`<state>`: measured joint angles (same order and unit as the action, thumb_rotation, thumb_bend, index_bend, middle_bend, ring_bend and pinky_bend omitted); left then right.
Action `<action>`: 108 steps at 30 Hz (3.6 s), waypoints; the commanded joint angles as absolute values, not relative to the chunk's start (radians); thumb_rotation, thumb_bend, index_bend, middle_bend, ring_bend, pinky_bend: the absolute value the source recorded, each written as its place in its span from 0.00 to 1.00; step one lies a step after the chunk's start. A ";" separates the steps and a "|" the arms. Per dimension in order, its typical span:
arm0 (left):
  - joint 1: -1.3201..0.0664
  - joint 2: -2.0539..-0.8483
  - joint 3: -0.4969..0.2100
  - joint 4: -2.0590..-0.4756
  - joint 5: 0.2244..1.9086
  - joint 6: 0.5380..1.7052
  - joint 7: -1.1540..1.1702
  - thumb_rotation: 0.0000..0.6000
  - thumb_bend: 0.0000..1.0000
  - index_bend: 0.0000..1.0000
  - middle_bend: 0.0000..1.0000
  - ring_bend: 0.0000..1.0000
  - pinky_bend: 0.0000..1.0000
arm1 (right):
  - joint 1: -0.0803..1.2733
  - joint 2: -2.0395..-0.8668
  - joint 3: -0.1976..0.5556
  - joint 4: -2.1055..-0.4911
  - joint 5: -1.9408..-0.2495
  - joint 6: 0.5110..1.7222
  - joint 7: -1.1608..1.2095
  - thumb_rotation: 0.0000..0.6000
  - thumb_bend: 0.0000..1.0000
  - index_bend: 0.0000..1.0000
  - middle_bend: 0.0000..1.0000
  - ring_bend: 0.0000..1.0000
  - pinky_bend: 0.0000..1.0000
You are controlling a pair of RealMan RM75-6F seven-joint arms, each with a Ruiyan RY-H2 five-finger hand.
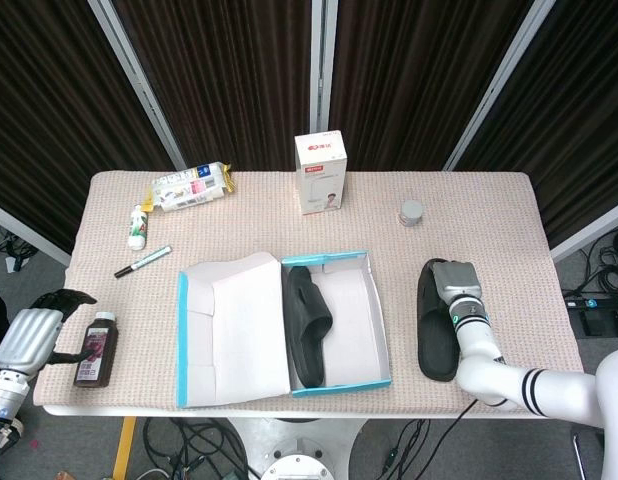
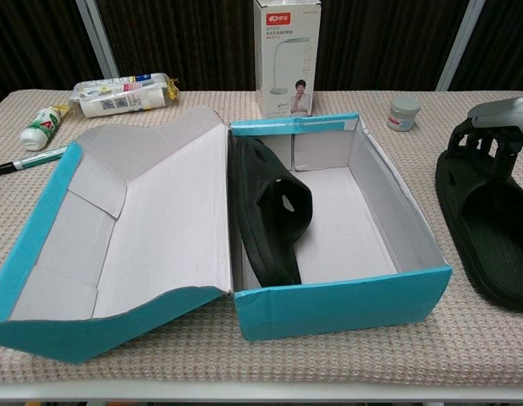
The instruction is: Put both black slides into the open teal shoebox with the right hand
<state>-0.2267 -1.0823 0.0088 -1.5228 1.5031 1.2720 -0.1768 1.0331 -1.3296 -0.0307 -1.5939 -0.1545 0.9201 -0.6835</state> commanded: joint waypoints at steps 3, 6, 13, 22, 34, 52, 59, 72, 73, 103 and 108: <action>-0.229 -1.080 0.008 -1.528 1.504 1.270 -0.172 1.00 0.09 0.28 0.24 0.16 0.22 | 1.009 -1.287 -0.006 -1.631 -0.196 0.913 -0.648 1.00 0.24 0.28 0.42 0.24 0.39; -0.231 -1.077 0.007 -1.535 1.503 1.269 -0.169 1.00 0.09 0.28 0.24 0.16 0.22 | 0.998 -1.250 0.021 -1.663 -0.222 0.904 -0.612 1.00 0.24 0.28 0.42 0.24 0.39; -0.234 -1.069 0.006 -1.551 1.503 1.266 -0.163 1.00 0.09 0.28 0.24 0.16 0.22 | 0.954 -1.105 0.123 -1.758 -0.340 0.850 -0.458 1.00 0.24 0.28 0.42 0.24 0.40; -0.242 -1.064 0.001 -1.576 1.504 1.265 -0.151 1.00 0.09 0.28 0.24 0.16 0.22 | 0.856 -0.957 0.285 -1.815 -0.591 0.696 -0.151 1.00 0.24 0.28 0.42 0.24 0.40; -0.242 -1.056 -0.004 -1.593 1.499 1.271 -0.142 1.00 0.09 0.28 0.24 0.16 0.22 | 0.705 -1.097 0.403 -1.710 -1.101 0.636 0.350 1.00 0.24 0.28 0.42 0.24 0.40; -0.235 -1.078 0.000 -1.560 1.503 1.282 -0.144 1.00 0.09 0.28 0.24 0.16 0.22 | 0.722 -1.243 0.286 -1.532 -1.493 0.689 0.801 1.00 0.24 0.28 0.42 0.24 0.40; -0.230 -1.086 0.004 -1.543 1.507 1.289 -0.151 1.00 0.09 0.28 0.24 0.16 0.22 | 0.750 -1.278 0.240 -1.483 -1.519 0.710 0.859 1.00 0.24 0.28 0.42 0.24 0.40; -0.229 -1.094 0.005 -1.529 1.509 1.288 -0.153 1.00 0.09 0.28 0.24 0.16 0.22 | 0.782 -1.314 0.175 -1.422 -1.526 0.722 0.905 1.00 0.24 0.28 0.42 0.24 0.40; -0.229 -1.095 0.005 -1.528 1.509 1.289 -0.153 1.00 0.09 0.28 0.24 0.16 0.22 | 0.785 -1.317 0.173 -1.418 -1.526 0.724 0.906 1.00 0.24 0.28 0.42 0.24 0.40; -0.231 -1.104 0.005 -1.511 1.521 1.297 -0.167 1.00 0.09 0.28 0.24 0.16 0.22 | 0.854 -1.393 0.132 -1.335 -1.460 0.682 0.794 1.00 0.26 0.28 0.42 0.24 0.40; -0.230 -1.106 0.006 -1.507 1.523 1.300 -0.169 1.00 0.09 0.28 0.24 0.16 0.22 | 0.866 -1.413 0.132 -1.323 -1.443 0.673 0.734 1.00 0.27 0.29 0.42 0.24 0.40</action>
